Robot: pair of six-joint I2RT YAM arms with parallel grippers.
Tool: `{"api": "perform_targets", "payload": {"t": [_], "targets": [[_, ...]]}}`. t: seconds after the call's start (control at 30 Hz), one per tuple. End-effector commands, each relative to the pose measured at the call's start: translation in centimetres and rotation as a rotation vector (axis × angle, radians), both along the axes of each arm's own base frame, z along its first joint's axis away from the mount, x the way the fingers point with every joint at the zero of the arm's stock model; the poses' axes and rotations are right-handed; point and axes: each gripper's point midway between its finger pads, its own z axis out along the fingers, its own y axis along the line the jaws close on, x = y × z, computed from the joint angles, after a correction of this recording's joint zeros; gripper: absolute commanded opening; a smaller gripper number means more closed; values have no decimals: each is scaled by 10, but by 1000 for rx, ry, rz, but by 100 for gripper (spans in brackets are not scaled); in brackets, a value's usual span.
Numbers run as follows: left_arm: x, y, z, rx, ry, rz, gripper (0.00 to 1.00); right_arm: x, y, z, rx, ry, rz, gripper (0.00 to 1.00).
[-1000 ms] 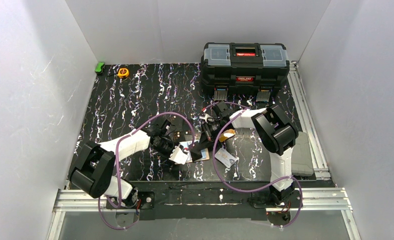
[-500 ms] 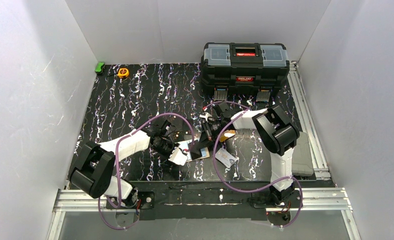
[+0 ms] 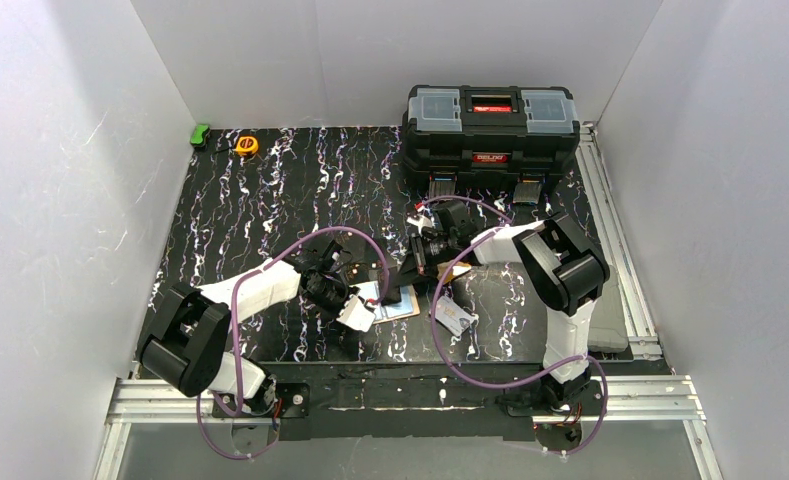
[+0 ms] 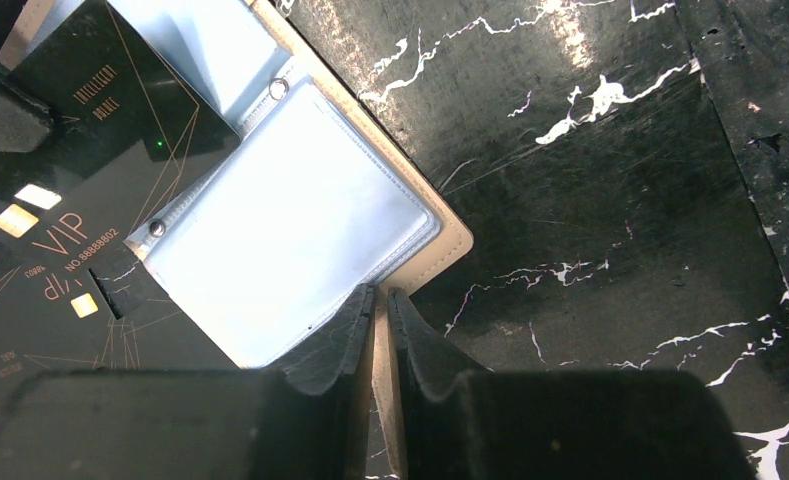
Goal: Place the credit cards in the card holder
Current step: Insert the credit card into the card holder.
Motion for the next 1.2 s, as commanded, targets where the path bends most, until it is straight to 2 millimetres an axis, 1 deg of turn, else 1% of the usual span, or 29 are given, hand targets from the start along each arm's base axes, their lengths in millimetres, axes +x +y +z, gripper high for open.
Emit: {"api": "perform_targets", "payload": {"t": [0.0,0.2,0.3,0.6,0.87,1.07,1.17], "targets": [[-18,7,-8,28,51,-18,10,9,8,12,75,-30,-34,1],[-17,7,-8,28,52,-16,10,6,8,10,104,-6,-41,1],[-17,7,-7,26,52,-15,10,5,7,8,102,-3,-41,1],[-16,6,-7,28,49,-16,10,3,5,-3,77,19,-42,1],[-15,6,-6,28,47,-15,10,1,5,-7,69,29,-33,1],[-13,5,-5,28,45,-13,10,-6,4,-11,58,44,-18,1],[-12,5,-5,27,46,-12,9,-11,7,-15,48,58,1,1]]}}
